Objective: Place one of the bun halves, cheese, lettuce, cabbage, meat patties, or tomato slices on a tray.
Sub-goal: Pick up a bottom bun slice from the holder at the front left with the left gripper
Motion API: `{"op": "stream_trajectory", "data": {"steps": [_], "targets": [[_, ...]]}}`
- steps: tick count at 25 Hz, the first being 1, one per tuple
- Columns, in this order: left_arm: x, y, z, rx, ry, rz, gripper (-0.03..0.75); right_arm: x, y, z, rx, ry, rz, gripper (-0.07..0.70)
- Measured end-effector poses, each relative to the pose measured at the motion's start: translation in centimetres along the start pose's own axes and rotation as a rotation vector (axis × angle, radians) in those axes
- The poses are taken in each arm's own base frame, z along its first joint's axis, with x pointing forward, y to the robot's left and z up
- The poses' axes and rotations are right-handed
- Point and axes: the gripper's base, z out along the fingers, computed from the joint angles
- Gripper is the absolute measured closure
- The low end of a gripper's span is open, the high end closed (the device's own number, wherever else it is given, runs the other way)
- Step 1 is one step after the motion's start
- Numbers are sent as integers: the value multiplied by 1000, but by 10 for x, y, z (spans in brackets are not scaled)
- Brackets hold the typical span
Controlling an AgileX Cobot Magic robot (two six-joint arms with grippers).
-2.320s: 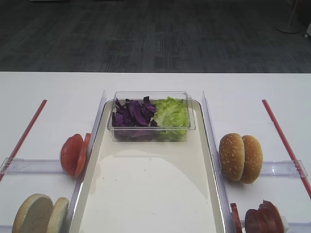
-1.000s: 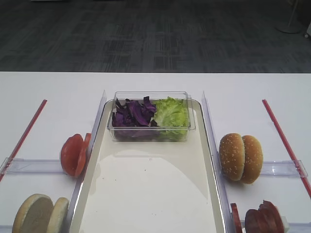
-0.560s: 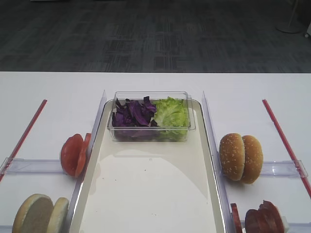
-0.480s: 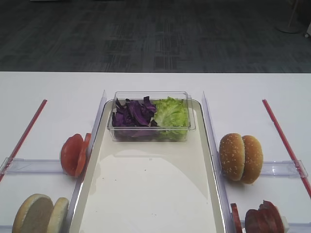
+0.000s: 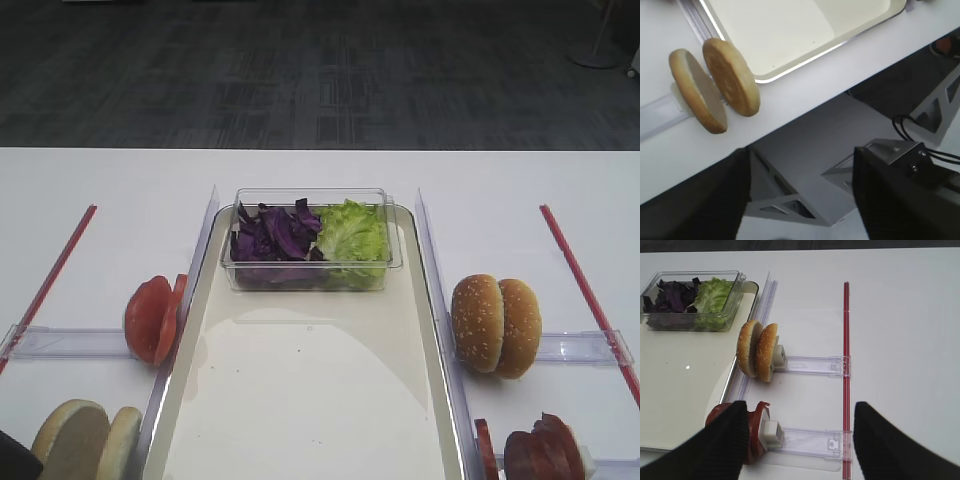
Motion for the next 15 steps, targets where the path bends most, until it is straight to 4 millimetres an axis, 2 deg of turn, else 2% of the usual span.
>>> {"op": "stream_trajectory", "data": {"steps": [5,11,15], "targets": [[-11,-12,17,-114,85,21,293,0,0,0,0,0,0,150],[-27,-36,35,-248,91,43,293,0,0,0,0,0,0,150],[-33,-43,50,-310,111,31,298,0,0,0,0,0,0,150]]}}
